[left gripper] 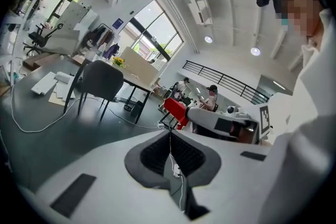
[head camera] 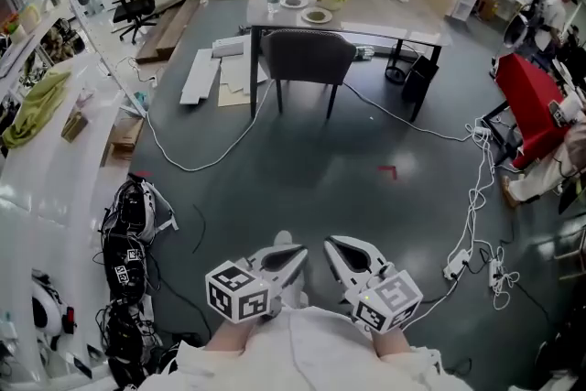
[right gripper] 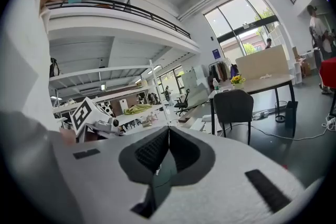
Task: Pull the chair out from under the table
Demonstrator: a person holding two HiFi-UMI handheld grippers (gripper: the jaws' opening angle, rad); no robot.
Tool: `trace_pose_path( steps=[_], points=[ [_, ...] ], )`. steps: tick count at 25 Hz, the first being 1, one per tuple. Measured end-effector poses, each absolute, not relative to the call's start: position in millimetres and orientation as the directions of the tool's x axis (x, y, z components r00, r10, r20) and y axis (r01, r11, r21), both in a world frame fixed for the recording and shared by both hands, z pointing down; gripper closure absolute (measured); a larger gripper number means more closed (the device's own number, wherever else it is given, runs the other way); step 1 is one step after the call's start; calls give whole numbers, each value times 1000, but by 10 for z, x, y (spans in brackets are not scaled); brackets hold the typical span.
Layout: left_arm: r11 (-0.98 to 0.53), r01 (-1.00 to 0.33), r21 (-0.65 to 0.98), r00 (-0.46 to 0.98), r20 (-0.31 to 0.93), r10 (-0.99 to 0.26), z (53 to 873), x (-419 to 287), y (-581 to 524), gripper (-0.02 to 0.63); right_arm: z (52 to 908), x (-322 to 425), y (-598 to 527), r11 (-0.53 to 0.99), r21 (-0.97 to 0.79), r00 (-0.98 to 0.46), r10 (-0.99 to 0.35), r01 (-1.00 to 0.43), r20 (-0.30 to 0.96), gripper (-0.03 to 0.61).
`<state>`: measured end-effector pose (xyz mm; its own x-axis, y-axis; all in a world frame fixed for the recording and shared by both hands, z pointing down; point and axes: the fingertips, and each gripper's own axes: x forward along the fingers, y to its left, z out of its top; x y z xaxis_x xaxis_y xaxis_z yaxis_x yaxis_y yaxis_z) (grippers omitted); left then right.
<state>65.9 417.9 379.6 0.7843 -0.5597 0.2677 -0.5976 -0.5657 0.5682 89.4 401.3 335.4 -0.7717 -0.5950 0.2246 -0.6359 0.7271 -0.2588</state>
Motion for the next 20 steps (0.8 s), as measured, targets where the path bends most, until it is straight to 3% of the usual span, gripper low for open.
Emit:
trace_pose_path(
  steps=[20],
  points=[
    [-675,-569,469,817,228,-530,3498,-44,1563,600,3130,517,1356,624,-224,-659,-737,-749,150,575]
  ],
)
